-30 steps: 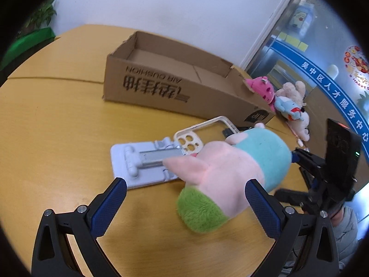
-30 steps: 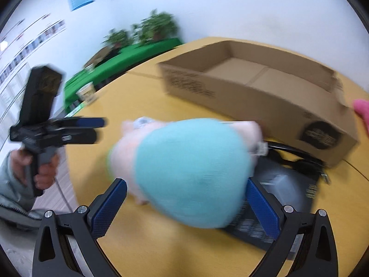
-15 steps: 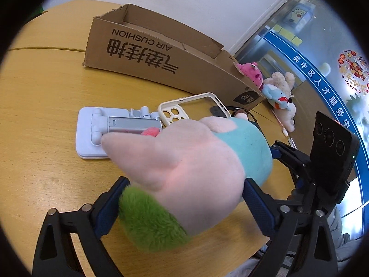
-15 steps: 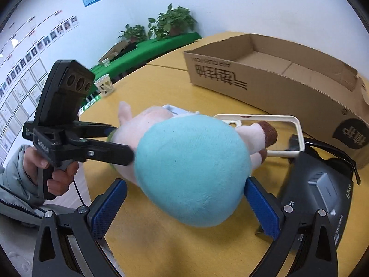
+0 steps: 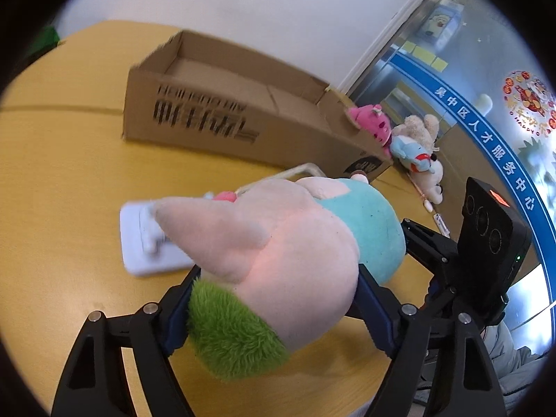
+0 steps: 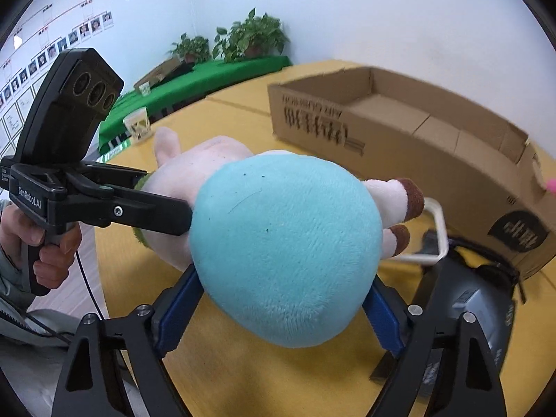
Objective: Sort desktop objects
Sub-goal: 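Carry the plush pig over the cardboard box and open the left gripper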
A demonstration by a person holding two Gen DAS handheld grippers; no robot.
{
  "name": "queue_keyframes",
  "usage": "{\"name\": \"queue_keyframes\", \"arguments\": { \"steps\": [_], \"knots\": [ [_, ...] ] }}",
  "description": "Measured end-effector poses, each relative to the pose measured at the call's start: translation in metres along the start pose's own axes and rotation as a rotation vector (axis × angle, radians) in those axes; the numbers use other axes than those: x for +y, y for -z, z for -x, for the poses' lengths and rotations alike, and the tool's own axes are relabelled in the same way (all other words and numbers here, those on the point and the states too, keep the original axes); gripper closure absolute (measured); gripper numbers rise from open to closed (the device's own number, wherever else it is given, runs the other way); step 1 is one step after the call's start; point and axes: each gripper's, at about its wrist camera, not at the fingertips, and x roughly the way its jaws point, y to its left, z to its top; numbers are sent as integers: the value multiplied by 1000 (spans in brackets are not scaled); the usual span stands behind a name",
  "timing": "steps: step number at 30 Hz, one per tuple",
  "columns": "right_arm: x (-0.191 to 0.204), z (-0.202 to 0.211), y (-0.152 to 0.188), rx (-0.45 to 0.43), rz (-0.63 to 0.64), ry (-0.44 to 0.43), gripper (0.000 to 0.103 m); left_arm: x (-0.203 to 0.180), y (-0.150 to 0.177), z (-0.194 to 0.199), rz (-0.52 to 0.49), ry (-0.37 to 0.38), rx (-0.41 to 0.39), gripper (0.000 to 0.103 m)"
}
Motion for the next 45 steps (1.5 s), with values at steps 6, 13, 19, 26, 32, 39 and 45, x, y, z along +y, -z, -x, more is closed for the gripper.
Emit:
{"name": "queue_keyframes", "arguments": {
  "steps": [6,13,19,26,32,39,45],
  "knots": [
    [-17,44,-43,-167,-12,59,17,-38,-64,27,-153,3,-131,21],
    [-45,82,-105,-310,-5,141,18,-70,-143,46,-306,1,-245,21],
    [-74,100,-158,-382,-9,179,18,-81,-199,55,-383,-3,-304,21],
    [-104,112,-214,-431,-10,190,18,-86,-265,56,-443,-17,-352,21],
    [-137,101,-252,-438,-23,196,18,-71,-313,40,-446,-28,-355,21],
    [-173,45,-288,-392,-49,181,18,-37,-357,3,-405,-38,-317,21],
    [-213,-34,-304,-298,-135,128,18,12,-378,-50,-332,-88,-225,21]
  ]
}}
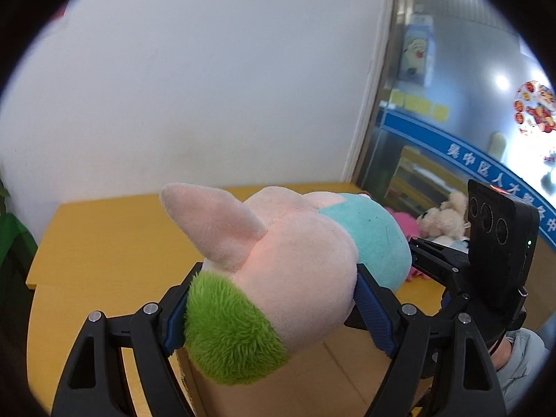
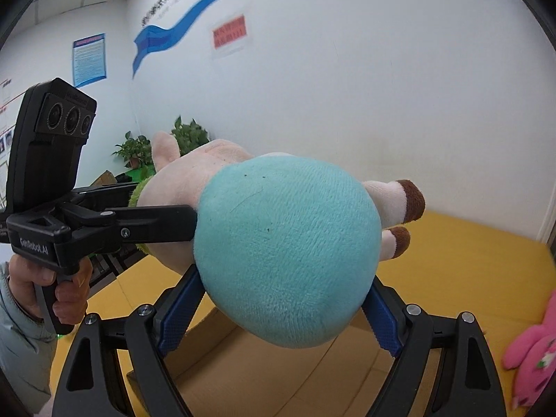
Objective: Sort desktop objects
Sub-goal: 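Carry the plush pig over the cardboard box and open the left gripper, then withdraw the left gripper from the box toward the black charger box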
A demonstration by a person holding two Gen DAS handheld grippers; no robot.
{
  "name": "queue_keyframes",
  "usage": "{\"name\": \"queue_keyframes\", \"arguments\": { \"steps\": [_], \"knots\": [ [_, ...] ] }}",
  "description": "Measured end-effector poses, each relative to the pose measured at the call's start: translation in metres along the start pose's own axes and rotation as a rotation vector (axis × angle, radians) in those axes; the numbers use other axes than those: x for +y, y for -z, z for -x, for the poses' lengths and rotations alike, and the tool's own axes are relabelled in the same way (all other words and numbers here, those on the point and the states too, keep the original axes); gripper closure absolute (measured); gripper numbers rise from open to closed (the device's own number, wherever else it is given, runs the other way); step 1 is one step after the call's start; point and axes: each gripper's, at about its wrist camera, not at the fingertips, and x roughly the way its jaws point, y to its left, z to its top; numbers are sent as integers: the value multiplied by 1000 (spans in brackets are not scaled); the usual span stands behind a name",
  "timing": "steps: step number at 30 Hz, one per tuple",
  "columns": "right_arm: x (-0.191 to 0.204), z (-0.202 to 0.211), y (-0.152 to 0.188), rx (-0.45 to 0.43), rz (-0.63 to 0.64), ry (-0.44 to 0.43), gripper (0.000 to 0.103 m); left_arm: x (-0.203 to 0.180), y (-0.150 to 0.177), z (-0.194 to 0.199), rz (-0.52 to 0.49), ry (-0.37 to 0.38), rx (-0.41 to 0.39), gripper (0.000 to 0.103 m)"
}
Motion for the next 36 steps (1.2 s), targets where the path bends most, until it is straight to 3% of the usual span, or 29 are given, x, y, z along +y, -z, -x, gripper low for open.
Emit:
{"name": "queue_keyframes", "arguments": {
  "steps": [11,20,26,32,36],
  "knots": [
    [-66,-141,84,256,-203,-35,19,68,72,-123,158,-12,271,21],
    [-93,-184,127,363,-266,-24,19,72,92,-166,173,-48,394,20],
    [-88,-174,141,356,-245,-18,17,73,76,-156,163,-120,381,16],
    [-56,-188,125,367,-175,15,14,76,51,-78,146,-226,216,16],
    [-51,-188,122,377,-159,23,5,71,57,-35,124,-258,168,16]
  ]
}}
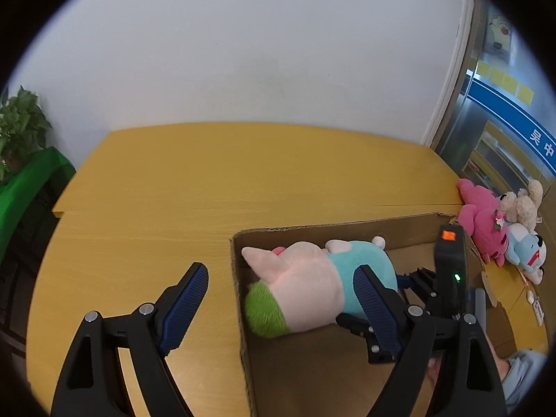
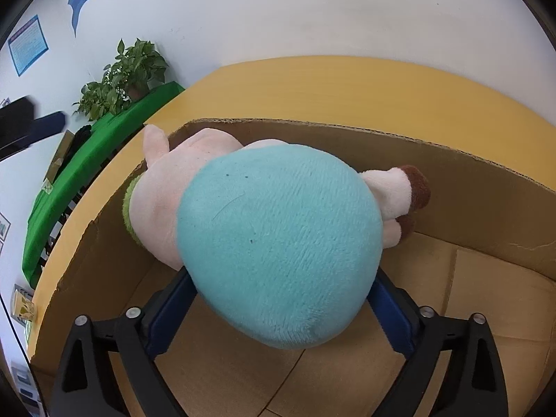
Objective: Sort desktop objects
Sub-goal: 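Withdraw the left gripper from the box toward the black charger box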
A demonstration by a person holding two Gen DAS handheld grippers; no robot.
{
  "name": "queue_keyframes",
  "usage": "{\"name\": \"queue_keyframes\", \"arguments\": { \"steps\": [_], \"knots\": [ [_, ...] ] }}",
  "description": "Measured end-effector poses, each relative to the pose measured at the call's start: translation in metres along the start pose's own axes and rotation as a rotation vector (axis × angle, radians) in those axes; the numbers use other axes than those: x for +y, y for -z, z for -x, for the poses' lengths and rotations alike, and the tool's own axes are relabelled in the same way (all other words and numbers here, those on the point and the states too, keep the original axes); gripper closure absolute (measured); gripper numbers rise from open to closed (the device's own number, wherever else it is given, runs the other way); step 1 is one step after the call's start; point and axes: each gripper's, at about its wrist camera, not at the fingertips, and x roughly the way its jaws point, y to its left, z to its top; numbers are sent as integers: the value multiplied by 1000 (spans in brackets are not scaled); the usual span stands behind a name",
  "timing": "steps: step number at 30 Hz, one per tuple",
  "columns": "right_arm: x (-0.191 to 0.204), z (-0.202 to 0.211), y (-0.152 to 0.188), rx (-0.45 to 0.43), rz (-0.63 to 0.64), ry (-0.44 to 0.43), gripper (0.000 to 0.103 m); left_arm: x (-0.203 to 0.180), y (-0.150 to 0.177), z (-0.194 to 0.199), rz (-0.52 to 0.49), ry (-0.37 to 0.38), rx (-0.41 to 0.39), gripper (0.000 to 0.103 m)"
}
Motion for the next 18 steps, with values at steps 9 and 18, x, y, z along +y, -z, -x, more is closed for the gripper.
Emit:
{"name": "queue_keyframes", "arguments": {
  "steps": [9,18],
  "knots": [
    [31,69,-17,-46,11,64,1,-20,46,66,13,22,-79,16],
    [43,217,67,-191,56,91,0,-67,104,110,-23,7,-140,13]
  ]
}}
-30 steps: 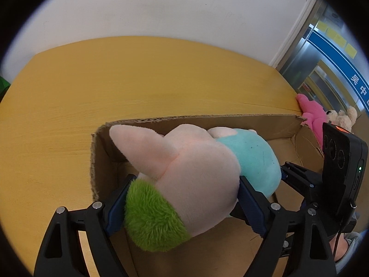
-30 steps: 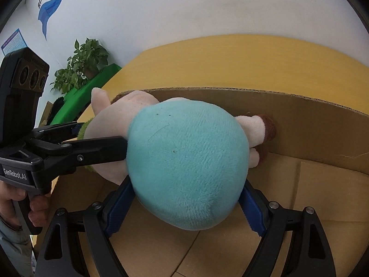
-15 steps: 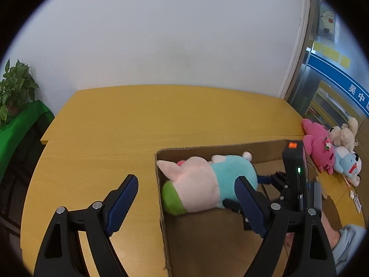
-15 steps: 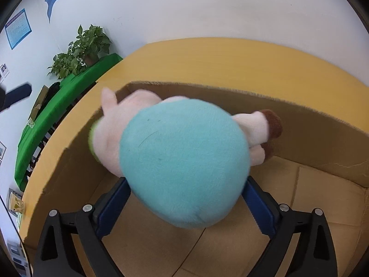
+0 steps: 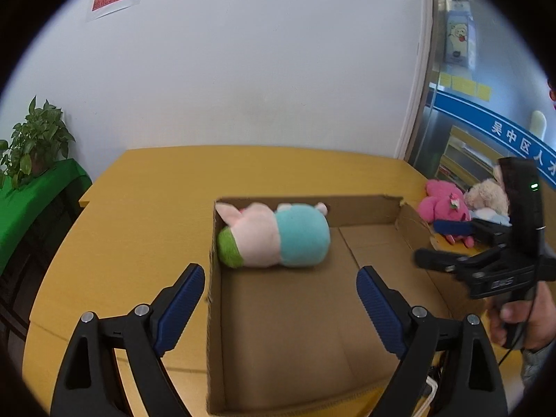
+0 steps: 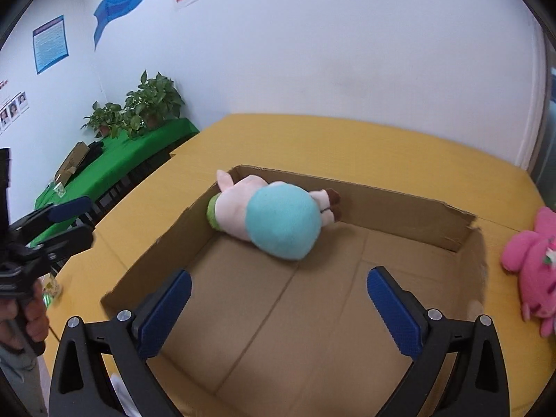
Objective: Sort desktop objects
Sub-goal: 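Withdraw the left gripper from the box toward the black charger box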
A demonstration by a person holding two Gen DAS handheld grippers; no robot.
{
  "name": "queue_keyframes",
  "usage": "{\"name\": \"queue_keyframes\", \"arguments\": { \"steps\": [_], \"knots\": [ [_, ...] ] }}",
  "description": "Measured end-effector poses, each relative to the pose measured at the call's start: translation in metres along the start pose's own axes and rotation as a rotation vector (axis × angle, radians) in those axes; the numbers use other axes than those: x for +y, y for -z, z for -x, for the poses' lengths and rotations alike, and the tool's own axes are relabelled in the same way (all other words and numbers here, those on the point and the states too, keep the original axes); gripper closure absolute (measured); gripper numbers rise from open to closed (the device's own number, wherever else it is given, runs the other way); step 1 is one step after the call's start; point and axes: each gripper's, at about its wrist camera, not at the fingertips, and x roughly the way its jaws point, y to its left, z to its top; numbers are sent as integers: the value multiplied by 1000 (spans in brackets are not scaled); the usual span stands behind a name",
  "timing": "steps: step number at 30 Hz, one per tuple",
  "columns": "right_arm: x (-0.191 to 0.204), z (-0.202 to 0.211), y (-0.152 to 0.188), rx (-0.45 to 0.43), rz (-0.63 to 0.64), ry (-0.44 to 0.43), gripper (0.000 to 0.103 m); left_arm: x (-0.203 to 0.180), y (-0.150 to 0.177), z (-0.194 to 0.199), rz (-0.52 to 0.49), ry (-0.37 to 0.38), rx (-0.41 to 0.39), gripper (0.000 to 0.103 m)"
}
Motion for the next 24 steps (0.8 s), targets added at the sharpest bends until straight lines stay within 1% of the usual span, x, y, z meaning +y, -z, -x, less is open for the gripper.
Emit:
{"name": "queue_keyframes", "arguments": {
  "steps": [2,4,5,8,11,13,15,16,18,21,23,24],
  "knots": [
    [-6,20,23,22,-16,19,0,-4,18,-5,-11,41,35,13],
    [-25,42,53,25,-58,44,0,-5,37,-13,-10,23,89,13],
    [-32,48,66,31,-70,72,0,-6,43,-15,-4,21,102,13],
    [-52,56,98,60,-91,172,0,-6,59,-19,12,9,115,13],
    [-73,52,118,98,-145,207,0,-8,69,-23,17,3,136,13],
    [-82,48,130,126,-176,224,0,-8,77,-29,10,-10,157,13],
    [-83,41,137,136,-183,208,0,-5,85,-35,19,-60,181,13],
    [-80,42,139,126,-164,218,0,-1,88,-39,35,-73,196,13],
    [-73,39,141,129,-127,245,0,3,93,-41,53,-71,203,13],
    [-72,41,143,119,-121,245,0,3,93,-36,34,-97,186,13],
    [-72,43,142,113,-131,239,0,3,89,-29,42,-99,169,13],
    [-70,47,141,104,-132,249,0,1,86,-22,43,-101,155,13]
  ]
}}
